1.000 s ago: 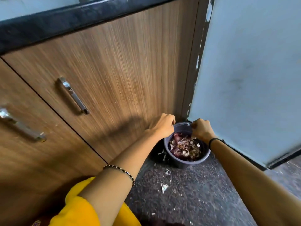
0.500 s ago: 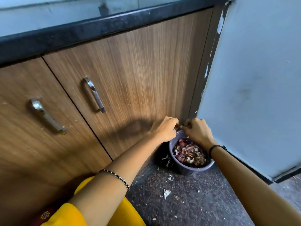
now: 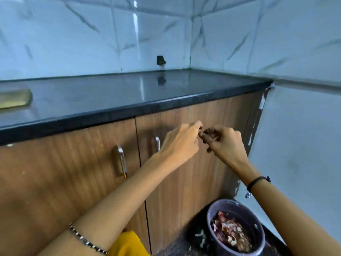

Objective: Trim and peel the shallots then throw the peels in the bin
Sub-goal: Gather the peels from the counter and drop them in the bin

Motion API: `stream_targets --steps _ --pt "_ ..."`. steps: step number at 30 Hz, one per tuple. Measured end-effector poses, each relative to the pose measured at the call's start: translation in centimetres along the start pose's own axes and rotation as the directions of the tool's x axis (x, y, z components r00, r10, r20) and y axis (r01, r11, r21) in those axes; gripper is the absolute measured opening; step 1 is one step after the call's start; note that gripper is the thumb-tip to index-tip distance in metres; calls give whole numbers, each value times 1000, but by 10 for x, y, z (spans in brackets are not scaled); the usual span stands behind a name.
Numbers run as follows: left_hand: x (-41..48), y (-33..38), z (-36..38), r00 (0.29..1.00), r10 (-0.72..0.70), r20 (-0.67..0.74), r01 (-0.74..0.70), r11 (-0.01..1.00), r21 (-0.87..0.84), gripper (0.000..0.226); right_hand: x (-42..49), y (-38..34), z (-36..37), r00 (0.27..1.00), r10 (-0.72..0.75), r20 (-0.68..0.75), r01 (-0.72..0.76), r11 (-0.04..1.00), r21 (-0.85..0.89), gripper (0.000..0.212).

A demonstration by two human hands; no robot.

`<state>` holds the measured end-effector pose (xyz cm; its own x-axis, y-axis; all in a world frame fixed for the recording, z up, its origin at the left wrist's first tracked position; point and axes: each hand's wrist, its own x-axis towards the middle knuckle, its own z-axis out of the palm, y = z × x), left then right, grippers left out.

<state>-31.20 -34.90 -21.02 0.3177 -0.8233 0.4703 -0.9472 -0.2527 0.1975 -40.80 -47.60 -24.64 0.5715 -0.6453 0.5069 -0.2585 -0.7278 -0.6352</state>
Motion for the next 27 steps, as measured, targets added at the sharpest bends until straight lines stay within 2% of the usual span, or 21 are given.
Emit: stream_targets --steps 4,9,15,19,21,23,27 --pt "-3 -10 -65 987 -6 -158 10 1000 23 34 18 -71 -13 985 -158 -71 163 985 55 12" --pt "-17 -36 -131 956 -59 -286 69 997 27 35 30 -143 -12 956 -286 -64 293 946 140 17" --pt "-46 -88 -180 928 -165 -334 217 968 124 35 43 -201 29 902 -430 -33 431 895 115 21" --pt "-66 -134 -200 901 -278 -332 367 897 247 35 45 -224 67 852 -517 83 517 856 27 25" --pt "-76 -155 -207 883 -320 -344 435 833 341 36 42 -232 80 845 -505 178 523 849 -76 33" --pt "-87 -172 -212 865 -363 -346 488 768 414 37 37 -238 92 820 -494 289 557 806 -201 50" --pt "-97 -193 -217 836 -428 -342 545 719 431 35 37 -253 115 733 -451 509 664 637 -391 113"
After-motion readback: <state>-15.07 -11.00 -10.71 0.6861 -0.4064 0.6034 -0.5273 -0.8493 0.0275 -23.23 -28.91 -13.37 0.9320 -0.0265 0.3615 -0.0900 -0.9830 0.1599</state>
